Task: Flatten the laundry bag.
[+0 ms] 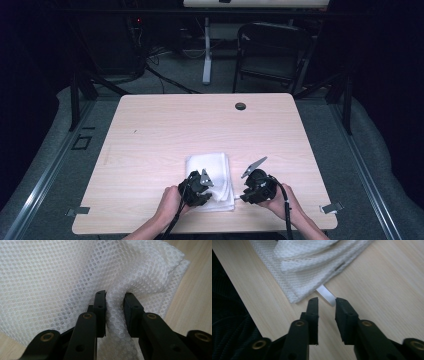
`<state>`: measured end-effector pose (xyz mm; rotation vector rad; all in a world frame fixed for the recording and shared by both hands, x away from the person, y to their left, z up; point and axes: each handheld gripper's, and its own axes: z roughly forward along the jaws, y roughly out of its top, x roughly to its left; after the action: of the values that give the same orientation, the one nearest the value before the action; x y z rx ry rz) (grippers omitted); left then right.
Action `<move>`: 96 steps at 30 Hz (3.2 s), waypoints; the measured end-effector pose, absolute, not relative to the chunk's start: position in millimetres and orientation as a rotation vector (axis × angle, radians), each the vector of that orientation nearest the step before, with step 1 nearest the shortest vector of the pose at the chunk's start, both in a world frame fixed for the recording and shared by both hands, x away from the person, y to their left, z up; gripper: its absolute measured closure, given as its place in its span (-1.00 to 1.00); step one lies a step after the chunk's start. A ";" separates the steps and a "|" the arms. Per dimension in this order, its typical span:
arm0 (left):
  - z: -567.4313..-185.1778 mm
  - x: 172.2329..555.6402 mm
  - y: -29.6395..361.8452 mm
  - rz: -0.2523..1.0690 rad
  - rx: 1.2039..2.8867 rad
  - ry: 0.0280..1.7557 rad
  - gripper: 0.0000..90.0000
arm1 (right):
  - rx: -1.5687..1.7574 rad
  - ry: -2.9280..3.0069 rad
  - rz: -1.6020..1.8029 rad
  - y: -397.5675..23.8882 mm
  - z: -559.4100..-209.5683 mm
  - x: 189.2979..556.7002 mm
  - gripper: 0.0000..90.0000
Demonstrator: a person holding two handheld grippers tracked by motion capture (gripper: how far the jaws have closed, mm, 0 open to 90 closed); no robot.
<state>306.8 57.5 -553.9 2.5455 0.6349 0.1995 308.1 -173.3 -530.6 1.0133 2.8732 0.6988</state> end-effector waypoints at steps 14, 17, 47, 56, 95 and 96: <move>-554.4 312.7 57.0 0.177 2.507 0.564 0.82 | 0.842 2.925 0.650 -135.6 -540.9 310.2 0.96; -554.5 313.0 54.3 0.193 2.508 0.538 0.83 | 0.845 2.929 0.624 -137.6 -540.8 310.3 0.96; -541.4 313.4 58.6 0.220 2.432 0.480 0.84 | 0.907 2.884 0.613 -141.6 -552.0 313.2 1.00; -536.8 313.3 62.5 0.232 2.408 0.486 0.84 | 0.927 2.900 0.614 -143.8 -552.0 313.6 1.00; -518.1 306.6 106.4 0.310 2.253 0.698 0.83 | 0.931 2.905 0.642 -146.7 -552.9 313.5 1.00; -518.1 306.7 107.2 0.307 2.253 0.700 0.83 | 0.927 2.906 0.634 -147.1 -552.7 313.8 1.00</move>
<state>306.7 107.2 -518.1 2.2527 0.6997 0.3074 313.8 -147.1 -552.7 0.9272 2.9059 0.6342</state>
